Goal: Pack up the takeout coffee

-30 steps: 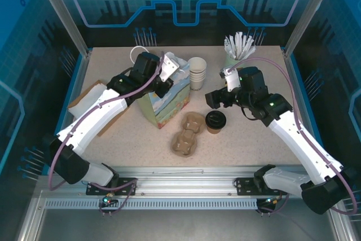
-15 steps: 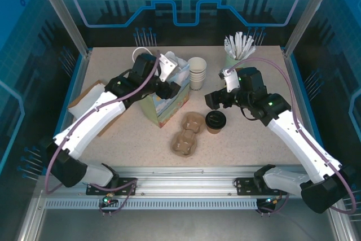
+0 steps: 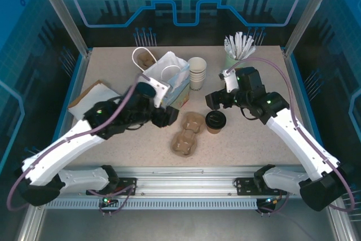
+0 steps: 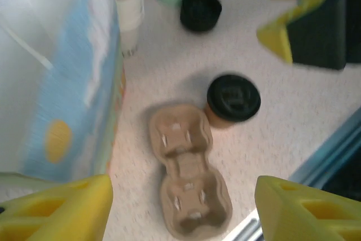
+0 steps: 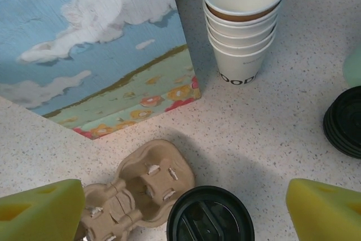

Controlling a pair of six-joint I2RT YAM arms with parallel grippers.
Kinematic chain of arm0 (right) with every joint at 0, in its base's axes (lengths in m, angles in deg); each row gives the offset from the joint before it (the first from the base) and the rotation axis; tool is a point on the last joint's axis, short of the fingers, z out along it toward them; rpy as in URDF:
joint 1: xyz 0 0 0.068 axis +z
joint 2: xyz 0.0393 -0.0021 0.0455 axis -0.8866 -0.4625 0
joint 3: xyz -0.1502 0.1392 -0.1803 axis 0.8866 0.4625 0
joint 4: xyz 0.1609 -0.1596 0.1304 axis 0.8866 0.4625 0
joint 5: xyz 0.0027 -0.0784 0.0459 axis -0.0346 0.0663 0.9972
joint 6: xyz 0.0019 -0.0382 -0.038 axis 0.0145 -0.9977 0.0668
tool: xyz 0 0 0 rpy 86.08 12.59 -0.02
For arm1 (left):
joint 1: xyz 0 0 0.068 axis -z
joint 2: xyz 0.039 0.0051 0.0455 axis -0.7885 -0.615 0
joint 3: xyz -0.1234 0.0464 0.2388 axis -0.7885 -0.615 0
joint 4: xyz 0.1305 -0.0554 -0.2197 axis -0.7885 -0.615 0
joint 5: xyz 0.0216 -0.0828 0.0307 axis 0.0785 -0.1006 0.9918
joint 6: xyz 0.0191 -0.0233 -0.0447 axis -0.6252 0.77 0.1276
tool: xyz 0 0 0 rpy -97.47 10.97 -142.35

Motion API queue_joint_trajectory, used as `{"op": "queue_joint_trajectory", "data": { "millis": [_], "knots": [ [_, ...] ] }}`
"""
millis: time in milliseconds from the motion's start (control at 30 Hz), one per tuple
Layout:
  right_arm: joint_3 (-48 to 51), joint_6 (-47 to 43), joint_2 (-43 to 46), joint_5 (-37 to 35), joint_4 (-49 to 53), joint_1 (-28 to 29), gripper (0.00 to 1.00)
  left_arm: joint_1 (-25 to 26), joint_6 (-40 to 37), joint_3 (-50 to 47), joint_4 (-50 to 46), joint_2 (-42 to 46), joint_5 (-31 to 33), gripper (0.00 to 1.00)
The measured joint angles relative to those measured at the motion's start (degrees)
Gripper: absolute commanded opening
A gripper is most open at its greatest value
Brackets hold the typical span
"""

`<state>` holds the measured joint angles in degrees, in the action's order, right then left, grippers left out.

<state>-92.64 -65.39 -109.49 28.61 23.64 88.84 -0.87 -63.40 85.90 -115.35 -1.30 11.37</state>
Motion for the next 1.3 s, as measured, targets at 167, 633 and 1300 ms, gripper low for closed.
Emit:
{"op": "queue_joint_trajectory", "data": {
  "millis": [167,633,1300],
  "knots": [
    [-0.02,0.46,-1.27,-0.42,1.22,-3.02,0.94,3.58,6.71,-1.25,-1.20,-12.52,0.11,0.69],
    [3.63,0.63,1.49,-0.37,2.69,-7.43,0.94,3.69,14.51,-1.07,-0.83,-32.98,-2.23,0.56],
    [4.39,0.61,1.97,0.09,2.71,-7.45,0.94,2.56,15.58,2.32,1.70,-41.46,-2.23,0.49]
  ]
}}
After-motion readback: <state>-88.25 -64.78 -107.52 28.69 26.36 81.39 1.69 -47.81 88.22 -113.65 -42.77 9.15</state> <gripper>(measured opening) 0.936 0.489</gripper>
